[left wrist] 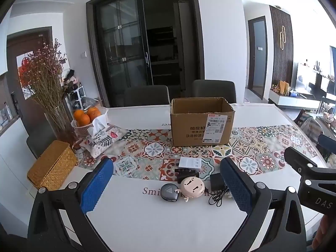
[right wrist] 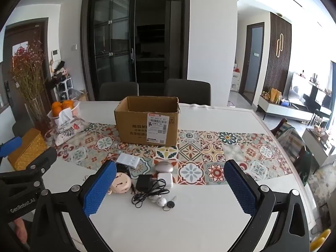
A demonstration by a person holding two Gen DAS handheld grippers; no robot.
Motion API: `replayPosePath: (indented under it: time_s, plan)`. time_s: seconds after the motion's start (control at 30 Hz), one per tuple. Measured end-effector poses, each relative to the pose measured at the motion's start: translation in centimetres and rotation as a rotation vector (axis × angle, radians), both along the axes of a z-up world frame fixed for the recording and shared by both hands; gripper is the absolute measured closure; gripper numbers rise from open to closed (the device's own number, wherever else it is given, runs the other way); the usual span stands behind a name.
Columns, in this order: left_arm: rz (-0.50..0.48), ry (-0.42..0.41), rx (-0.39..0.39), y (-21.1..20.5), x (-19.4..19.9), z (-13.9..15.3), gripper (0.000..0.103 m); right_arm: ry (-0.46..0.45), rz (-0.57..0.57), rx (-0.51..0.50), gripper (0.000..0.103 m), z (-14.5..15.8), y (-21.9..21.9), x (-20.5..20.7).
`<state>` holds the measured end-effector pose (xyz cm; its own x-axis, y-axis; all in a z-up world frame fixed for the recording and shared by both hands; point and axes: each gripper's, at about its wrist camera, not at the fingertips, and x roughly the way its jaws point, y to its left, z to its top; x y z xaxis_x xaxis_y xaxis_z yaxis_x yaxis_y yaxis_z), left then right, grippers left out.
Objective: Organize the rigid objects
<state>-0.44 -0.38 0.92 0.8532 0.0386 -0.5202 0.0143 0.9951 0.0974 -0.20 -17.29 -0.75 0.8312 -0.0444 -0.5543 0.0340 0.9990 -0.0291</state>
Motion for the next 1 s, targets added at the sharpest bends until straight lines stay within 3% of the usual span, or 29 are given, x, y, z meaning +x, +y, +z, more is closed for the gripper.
replayPosePath:
  time_s: [1.0]
  plan:
    - [-0.014, -0.013, -0.014, 0.01, -0.3, -0.01, 0.0, -0.021, 0.007, -0.002, 0.0, 0.42, -0.1, -0.19]
